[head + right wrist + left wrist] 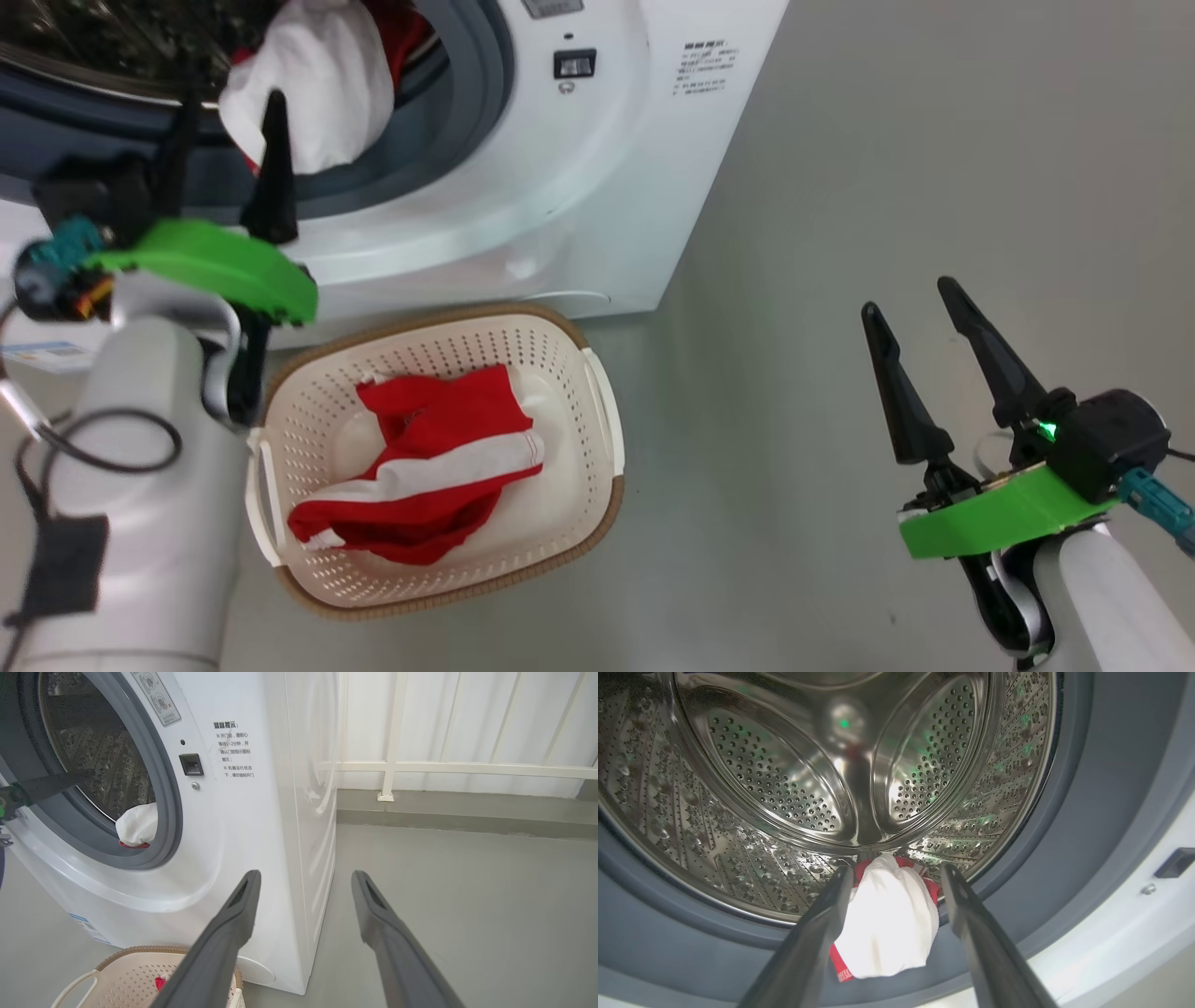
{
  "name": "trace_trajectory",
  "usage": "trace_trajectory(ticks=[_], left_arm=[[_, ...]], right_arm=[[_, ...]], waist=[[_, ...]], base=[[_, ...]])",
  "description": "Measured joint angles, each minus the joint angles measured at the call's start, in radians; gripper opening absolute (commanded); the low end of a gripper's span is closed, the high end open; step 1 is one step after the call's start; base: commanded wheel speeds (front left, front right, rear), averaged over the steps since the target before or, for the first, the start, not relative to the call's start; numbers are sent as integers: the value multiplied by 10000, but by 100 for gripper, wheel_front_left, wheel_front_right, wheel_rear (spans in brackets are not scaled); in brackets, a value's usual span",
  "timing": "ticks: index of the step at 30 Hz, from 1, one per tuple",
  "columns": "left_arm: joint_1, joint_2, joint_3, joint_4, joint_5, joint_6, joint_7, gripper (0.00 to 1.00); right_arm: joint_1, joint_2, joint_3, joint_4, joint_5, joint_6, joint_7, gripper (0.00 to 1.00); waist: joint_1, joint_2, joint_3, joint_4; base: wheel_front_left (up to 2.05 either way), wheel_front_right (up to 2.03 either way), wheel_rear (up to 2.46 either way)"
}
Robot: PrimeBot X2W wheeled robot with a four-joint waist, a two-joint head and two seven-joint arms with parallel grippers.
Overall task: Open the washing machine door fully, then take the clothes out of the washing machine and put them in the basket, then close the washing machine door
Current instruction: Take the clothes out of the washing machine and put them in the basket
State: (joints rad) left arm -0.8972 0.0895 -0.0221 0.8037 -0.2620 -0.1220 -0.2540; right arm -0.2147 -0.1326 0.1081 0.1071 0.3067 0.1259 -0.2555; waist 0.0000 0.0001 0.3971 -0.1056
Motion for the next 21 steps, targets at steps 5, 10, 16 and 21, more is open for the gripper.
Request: trace_trajectory(ticks=[5, 10, 16, 21], left_arm=[[-1218, 222, 31, 855, 25, 0, -2, 100], [-2183, 366, 54, 1919, 54, 0, -2, 100], [-3245, 568, 242, 3043, -491, -17, 347, 100], [-3785, 738, 182, 3818, -763, -29, 989, 100]], right_arm=[[-393, -88, 153, 44, 2, 0, 0, 100], [-617, -102, 397, 59, 13, 0, 0, 100], [-624, -240, 472, 71, 31, 0, 0, 100], [-723, -265, 690, 69, 119, 0, 0, 100]], waist=[[0, 0, 499, -120], [0, 0, 916, -282], [0, 0, 1324, -519], [0, 0, 1518, -722]], base=[[0, 0, 0], [0, 0, 0], [0, 0, 0], [0, 0, 0]])
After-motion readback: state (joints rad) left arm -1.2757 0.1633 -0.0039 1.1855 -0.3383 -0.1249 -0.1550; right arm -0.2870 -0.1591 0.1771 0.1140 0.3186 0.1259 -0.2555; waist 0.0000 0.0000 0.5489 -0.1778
